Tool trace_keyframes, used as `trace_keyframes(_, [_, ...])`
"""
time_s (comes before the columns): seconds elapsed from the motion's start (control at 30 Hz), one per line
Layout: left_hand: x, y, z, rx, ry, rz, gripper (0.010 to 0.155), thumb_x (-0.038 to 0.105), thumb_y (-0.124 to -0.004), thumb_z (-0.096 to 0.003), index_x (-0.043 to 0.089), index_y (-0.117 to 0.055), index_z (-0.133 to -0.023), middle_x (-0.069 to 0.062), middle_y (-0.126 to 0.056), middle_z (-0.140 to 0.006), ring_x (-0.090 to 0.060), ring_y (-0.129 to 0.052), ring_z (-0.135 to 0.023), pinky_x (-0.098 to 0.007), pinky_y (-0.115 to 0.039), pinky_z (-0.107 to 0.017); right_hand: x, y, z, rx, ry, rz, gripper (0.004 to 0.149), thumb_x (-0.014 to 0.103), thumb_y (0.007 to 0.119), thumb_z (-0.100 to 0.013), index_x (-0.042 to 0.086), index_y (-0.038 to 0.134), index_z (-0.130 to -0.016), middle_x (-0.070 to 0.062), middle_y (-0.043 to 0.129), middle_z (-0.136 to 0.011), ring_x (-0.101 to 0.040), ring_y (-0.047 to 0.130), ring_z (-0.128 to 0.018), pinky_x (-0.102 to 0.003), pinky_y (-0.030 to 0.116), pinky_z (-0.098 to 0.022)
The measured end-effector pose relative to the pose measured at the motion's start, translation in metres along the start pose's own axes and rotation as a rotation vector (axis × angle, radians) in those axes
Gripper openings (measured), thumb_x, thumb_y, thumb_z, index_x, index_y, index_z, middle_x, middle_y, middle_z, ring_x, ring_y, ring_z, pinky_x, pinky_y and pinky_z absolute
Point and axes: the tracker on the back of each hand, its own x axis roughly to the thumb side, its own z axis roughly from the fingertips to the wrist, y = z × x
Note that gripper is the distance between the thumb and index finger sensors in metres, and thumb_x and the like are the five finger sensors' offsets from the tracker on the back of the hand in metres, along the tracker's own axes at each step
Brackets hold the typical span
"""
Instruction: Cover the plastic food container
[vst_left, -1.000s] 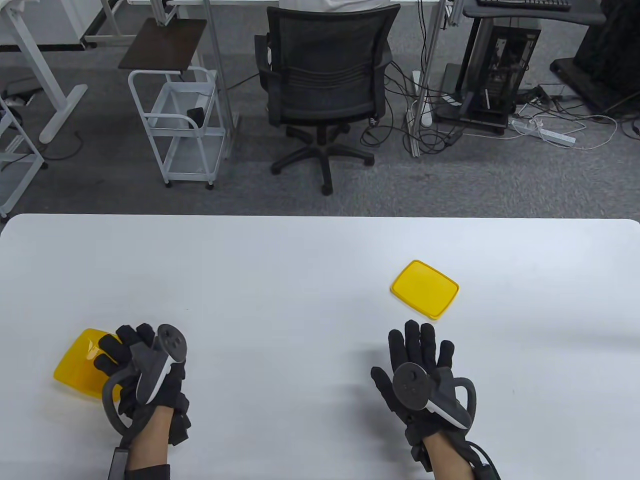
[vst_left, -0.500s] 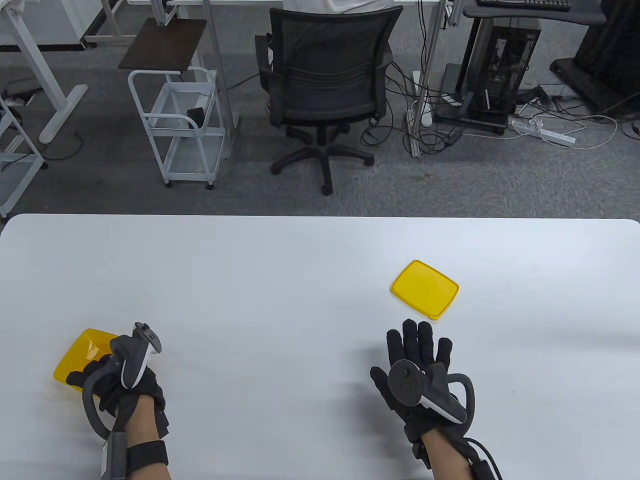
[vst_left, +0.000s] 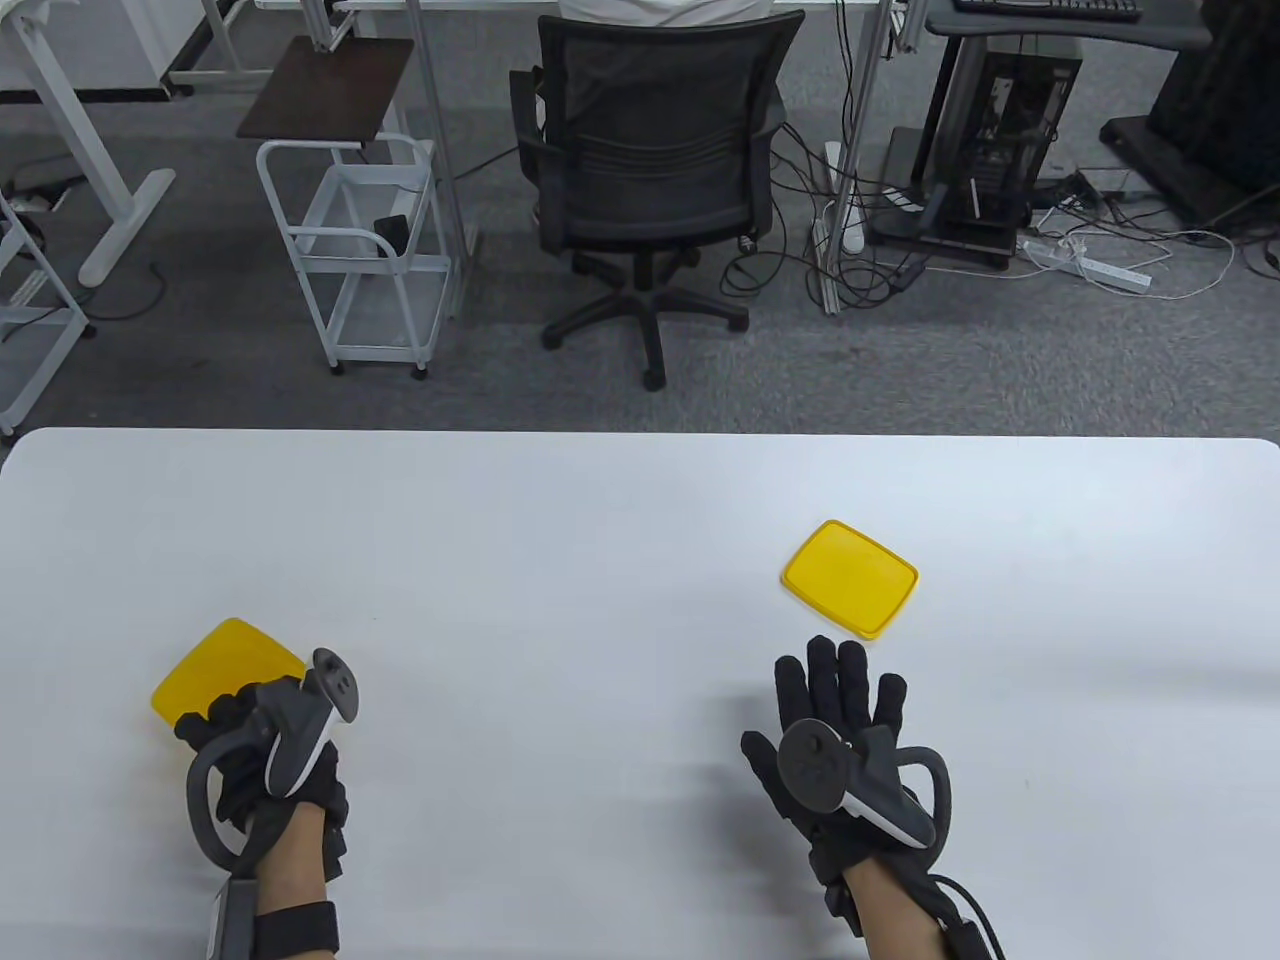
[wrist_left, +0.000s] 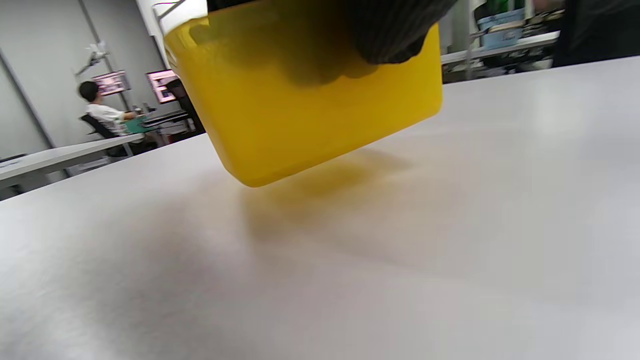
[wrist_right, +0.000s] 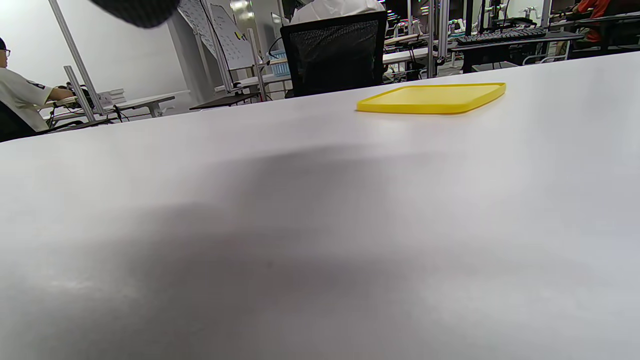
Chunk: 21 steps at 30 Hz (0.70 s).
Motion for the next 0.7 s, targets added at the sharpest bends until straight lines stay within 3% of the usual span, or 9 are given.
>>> trace_keyframes(0.37, [0.083, 0.044, 0.079, 0.227, -0.507, -0.012, 0.046, 0.031, -0.064, -0.0627, 0.022, -0.054, -0.106, -0.006, -0.070, -0.104, -0.035, -0.055, -0.106, -0.069, -0.028, -0.083, 0.000, -0.002, 0.001, -0.020, 0.002, 0.007, 0.079, 0.060, 0.048, -0.065, 0.011, 0.016, -0.119, -0.027, 0.007, -0.120, -0.048, -0.002, -0.105, -0.073, 0.010, -0.076])
trace_keyframes(0.5, [0.109, 0.050, 0.105, 0.277, -0.641, 0.010, 0.046, 0.030, -0.064, -0.0626, 0.022, -0.055, -0.106, -0.006, -0.070, -0.103, -0.035, -0.055, -0.106, -0.069, -0.029, -0.082, 0.001, 0.000, 0.001, -0.017, -0.002, 0.029, 0.079, 0.060, 0.048, -0.065, 0.011, 0.016, -0.119, -0.027, 0.008, -0.120, -0.048, -0.001, -0.105, -0.073, 0.011, -0.076])
trace_keyframes(0.7, [0.147, 0.044, 0.137, 0.263, -0.813, 0.030, 0.046, 0.031, -0.064, -0.0624, 0.022, -0.056, -0.106, -0.005, -0.071, -0.103, -0.035, -0.056, -0.105, -0.069, -0.030, -0.082, 0.001, 0.000, 0.001, -0.014, -0.002, 0.036, 0.079, 0.060, 0.048, -0.065, 0.011, 0.016, -0.119, -0.027, 0.008, -0.120, -0.048, -0.001, -0.105, -0.073, 0.011, -0.076])
